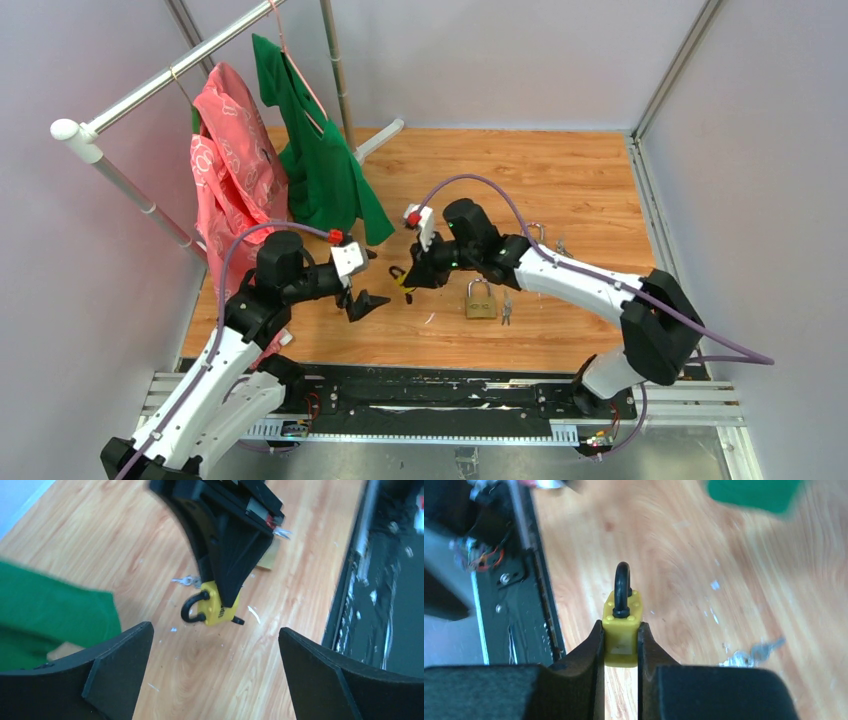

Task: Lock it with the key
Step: Place the lock at the center of the board, then reset both arms

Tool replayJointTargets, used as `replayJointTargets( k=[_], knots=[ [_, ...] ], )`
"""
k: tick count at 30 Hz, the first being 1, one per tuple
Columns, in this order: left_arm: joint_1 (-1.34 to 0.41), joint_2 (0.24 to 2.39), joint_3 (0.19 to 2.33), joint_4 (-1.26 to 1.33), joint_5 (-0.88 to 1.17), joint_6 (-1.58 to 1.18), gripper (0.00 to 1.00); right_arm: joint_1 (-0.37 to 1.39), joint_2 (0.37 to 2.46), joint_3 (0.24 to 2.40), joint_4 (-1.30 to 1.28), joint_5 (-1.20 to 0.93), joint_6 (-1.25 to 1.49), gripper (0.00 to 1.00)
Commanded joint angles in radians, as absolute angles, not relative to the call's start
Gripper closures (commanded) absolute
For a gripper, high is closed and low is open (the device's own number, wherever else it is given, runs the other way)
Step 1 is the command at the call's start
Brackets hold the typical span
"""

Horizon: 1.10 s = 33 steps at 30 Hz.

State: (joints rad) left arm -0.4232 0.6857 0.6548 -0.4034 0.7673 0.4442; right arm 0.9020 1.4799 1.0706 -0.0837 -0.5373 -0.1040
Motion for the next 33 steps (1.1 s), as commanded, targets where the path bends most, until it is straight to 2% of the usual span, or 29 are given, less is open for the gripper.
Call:
replayJointTargets(
  k=[1,2,5,12,13,14,16,17,18,24,28,31,33],
  knots=[
    [-0.428,0.655,0.594,-0.159,0.434,0.043,0.0,0.77,1.552,0.925,0.2,-0.488,0.429,1.0],
    [-0.428,0.649,0.584,-0.141,0.324,-0.043,0.0,0.756,1.59,0.893,0.28,-0.491,0.518,1.0],
    [-0.42,0.639,0.567,-0.137,0.196,-0.147,0.0,0.737,1.683,0.881,0.387,-0.532,0.689,1.0],
    [-0.391,0.611,0.504,-0.179,0.09,-0.354,0.0,0.705,1.821,0.881,0.426,-0.462,0.85,1.0],
    [-0.384,0.609,0.495,-0.184,0.068,-0.373,0.0,0.701,1.825,0.881,0.417,-0.457,0.848,0.96],
    [-0.378,0.606,0.487,-0.187,0.046,-0.389,0.0,0.699,1.83,0.889,0.394,-0.458,0.84,0.86],
    [-0.364,0.596,0.466,-0.19,0.009,-0.419,0.0,0.692,1.835,0.927,0.31,-0.481,0.803,0.5],
    [-0.357,0.593,0.461,-0.187,0.004,-0.427,0.0,0.691,1.831,0.944,0.27,-0.493,0.778,0.36],
    [-0.348,0.589,0.452,-0.183,0.003,-0.442,0.0,0.687,1.812,0.959,0.225,-0.494,0.747,0.26],
    [-0.292,0.558,0.386,-0.161,-0.083,-0.501,0.0,0.643,1.608,1.072,-0.108,-0.403,0.516,0.2],
    [-0.247,0.522,0.335,-0.162,-0.13,-0.522,0.0,0.493,1.352,1.022,-0.216,-0.313,0.449,0.18],
    [-0.225,0.486,0.315,-0.15,-0.154,-0.515,0.0,0.382,1.121,0.911,-0.246,-0.081,0.435,0.14],
    [-0.21,0.465,0.298,-0.118,-0.161,-0.506,0.0,0.356,0.968,0.823,-0.264,0.276,0.46,0.06]
  ],
)
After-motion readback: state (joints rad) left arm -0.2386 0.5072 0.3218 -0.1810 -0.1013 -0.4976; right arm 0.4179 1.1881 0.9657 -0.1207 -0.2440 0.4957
